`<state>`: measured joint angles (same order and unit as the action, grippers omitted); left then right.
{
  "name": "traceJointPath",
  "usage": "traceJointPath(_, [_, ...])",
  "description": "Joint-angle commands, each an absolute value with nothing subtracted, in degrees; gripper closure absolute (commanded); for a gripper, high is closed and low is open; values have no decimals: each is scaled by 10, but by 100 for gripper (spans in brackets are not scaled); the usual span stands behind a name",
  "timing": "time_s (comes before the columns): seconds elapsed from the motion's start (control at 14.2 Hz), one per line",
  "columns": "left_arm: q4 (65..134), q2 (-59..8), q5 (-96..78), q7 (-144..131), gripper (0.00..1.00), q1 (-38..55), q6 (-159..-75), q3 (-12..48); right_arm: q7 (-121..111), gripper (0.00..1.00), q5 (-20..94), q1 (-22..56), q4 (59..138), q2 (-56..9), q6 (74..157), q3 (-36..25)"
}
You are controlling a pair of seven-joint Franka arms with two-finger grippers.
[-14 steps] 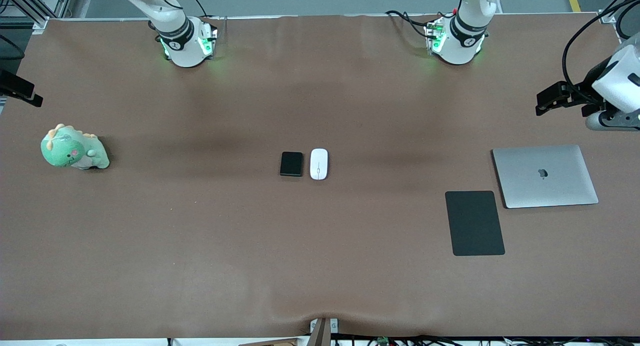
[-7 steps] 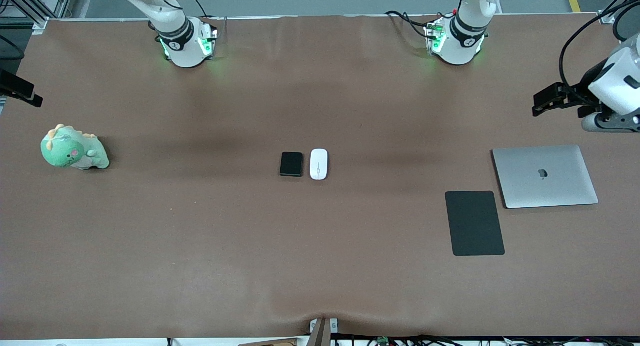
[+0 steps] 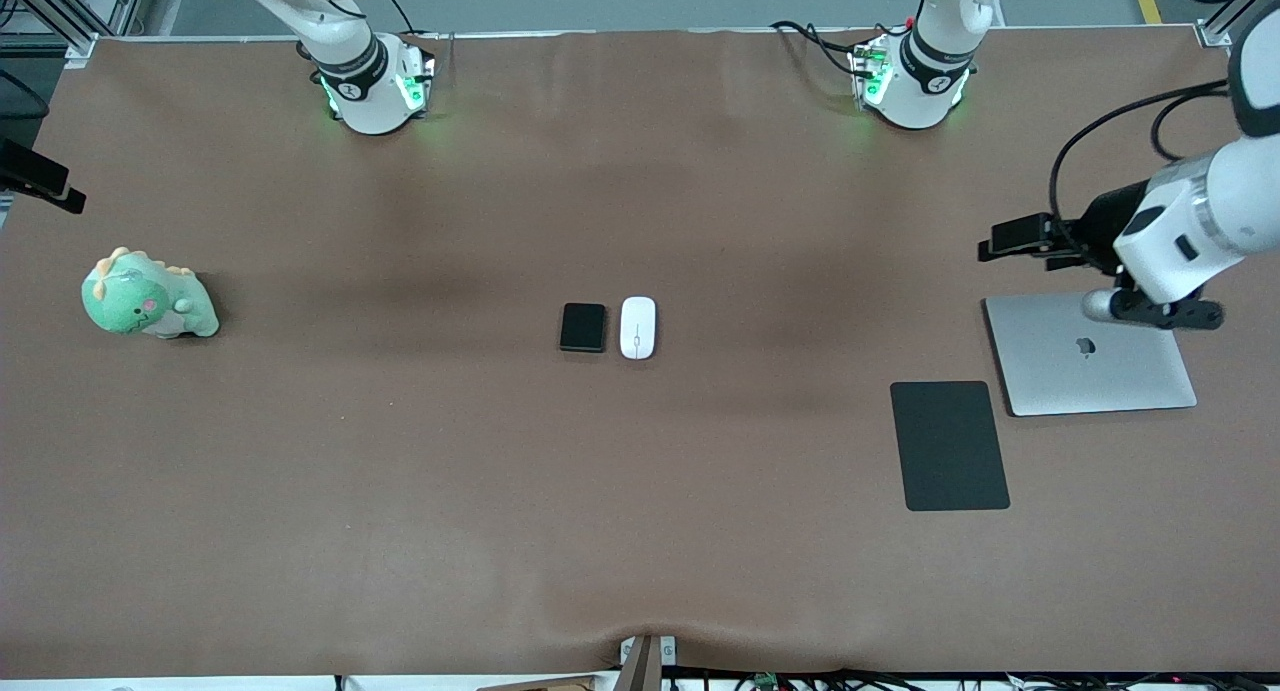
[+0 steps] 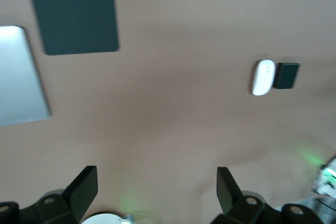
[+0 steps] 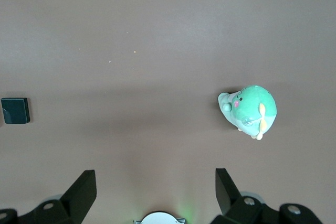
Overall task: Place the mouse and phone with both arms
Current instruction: 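Reach the left gripper over the white mouse and lower onto it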
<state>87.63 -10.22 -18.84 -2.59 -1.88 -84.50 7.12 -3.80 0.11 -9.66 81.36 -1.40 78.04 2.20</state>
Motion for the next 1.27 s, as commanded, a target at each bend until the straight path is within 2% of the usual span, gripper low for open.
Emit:
traceJointPath(0.0, [864, -129, -261, -91, 0, 10, -869, 72, -31, 0, -4, -107, 809, -14, 776, 31])
traceJointPath(0.28, [864, -137, -272, -248, 0, 86, -906, 73, -31, 0, -4, -107, 809, -15, 776, 31])
traceJointPath(0.71, [870, -153, -275, -423, 0, 143, -956, 74, -32, 0, -3, -107, 809, -15, 776, 31])
traceJointPath(1.2, [943, -162, -266, -490, 0, 258, -1135, 72, -31, 0, -2, -108, 809, -16, 777, 31])
